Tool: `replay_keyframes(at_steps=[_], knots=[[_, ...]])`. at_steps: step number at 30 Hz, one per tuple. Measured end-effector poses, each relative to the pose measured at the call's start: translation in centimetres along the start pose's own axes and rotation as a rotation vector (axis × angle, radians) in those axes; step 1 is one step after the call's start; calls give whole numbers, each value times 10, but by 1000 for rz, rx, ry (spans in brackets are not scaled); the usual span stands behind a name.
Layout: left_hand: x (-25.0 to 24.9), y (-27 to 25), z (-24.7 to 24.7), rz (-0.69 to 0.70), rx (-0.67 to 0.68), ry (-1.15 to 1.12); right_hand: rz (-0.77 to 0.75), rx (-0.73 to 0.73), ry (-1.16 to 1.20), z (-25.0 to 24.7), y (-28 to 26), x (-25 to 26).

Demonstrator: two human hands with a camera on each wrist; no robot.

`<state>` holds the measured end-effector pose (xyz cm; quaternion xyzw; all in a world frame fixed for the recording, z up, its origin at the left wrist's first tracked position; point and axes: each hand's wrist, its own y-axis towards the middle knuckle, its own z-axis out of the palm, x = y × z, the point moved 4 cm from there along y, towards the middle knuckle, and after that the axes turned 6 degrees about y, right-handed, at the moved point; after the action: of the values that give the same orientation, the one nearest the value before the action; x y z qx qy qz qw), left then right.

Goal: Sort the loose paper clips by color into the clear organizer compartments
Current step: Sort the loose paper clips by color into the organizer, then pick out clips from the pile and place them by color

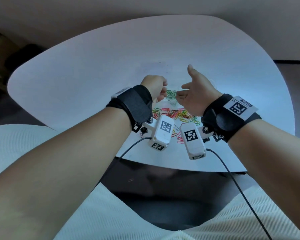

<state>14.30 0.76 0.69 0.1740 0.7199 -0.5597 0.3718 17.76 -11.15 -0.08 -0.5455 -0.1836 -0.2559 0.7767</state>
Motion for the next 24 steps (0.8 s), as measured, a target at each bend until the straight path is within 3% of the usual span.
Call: replay_keyframes(at_steps=[3,6,13,16,19,22,24], knots=[[-1,8,5,-4,-24,-63,-21,-4,-3,-5,-5,5],[1,14,13,-6,34,-140,-94,-13,-32,-18,-13,15],[4,8,22,18,104,-58,-244,-62,-196,-66,-42,45],[0,2,20,239,16,127,-295,-71,-394,-76,-52,46],[5,-18,25,452,-38,400,-409,-95,-773,-83,-53,36],[30,-35,41,547,19,707,-461,-87,-1225,-83,-47,18],[51,-44,56,595,110,945,-467,-69,-1375,-83,-39,6]])
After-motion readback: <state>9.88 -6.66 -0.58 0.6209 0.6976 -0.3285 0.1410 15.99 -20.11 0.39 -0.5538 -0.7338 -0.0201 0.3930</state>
